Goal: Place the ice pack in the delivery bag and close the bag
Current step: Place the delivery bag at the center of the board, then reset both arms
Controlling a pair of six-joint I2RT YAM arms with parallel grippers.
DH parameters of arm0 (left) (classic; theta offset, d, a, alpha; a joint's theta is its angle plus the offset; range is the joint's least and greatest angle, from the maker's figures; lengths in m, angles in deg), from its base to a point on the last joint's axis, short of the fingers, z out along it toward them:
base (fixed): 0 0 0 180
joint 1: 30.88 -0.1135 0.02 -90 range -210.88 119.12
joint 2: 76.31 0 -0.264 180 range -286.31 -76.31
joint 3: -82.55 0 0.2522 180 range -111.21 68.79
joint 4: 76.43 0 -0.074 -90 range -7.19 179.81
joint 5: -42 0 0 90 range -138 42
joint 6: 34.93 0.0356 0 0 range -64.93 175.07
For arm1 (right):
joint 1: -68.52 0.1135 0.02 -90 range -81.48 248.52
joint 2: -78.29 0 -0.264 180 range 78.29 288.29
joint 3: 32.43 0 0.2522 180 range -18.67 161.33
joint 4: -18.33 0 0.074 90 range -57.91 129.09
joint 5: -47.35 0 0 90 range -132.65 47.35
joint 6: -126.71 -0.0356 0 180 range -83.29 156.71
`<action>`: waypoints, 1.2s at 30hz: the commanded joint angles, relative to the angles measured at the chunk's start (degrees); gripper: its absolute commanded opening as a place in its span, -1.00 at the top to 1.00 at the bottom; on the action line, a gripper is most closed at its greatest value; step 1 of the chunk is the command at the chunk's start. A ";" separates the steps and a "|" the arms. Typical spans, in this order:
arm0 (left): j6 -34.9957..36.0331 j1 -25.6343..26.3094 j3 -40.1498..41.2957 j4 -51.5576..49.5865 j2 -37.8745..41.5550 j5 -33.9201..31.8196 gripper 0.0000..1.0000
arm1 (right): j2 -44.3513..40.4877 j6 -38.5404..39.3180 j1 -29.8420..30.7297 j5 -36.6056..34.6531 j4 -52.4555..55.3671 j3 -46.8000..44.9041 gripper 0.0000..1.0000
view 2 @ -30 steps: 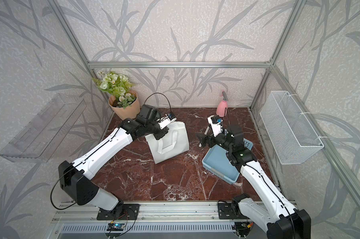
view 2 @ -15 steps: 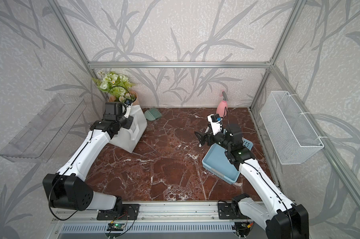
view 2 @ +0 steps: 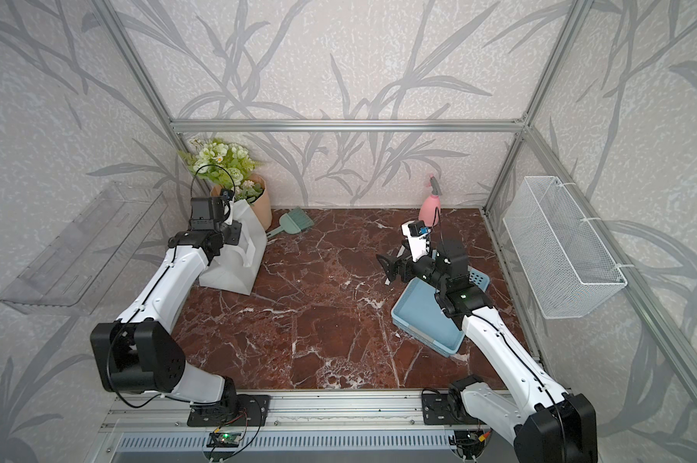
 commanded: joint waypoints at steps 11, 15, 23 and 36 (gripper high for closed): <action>-10.30 6.86 1.42 7.22 11.27 5.17 -1.00 | -1.57 0.44 -0.20 -15.45 -0.45 -2.13 -0.98; -15.20 12.30 14.42 16.59 18.89 9.20 -1.00 | -2.90 0.53 -0.56 -26.50 -1.18 -5.20 -0.98; -25.33 14.05 42.35 36.03 25.41 10.63 -1.00 | -5.84 2.46 -1.68 -45.95 -12.55 -18.16 -0.98; -13.66 8.57 52.56 67.78 5.43 -7.28 -1.00 | 14.93 6.10 -10.99 -42.97 -46.71 -27.32 -0.98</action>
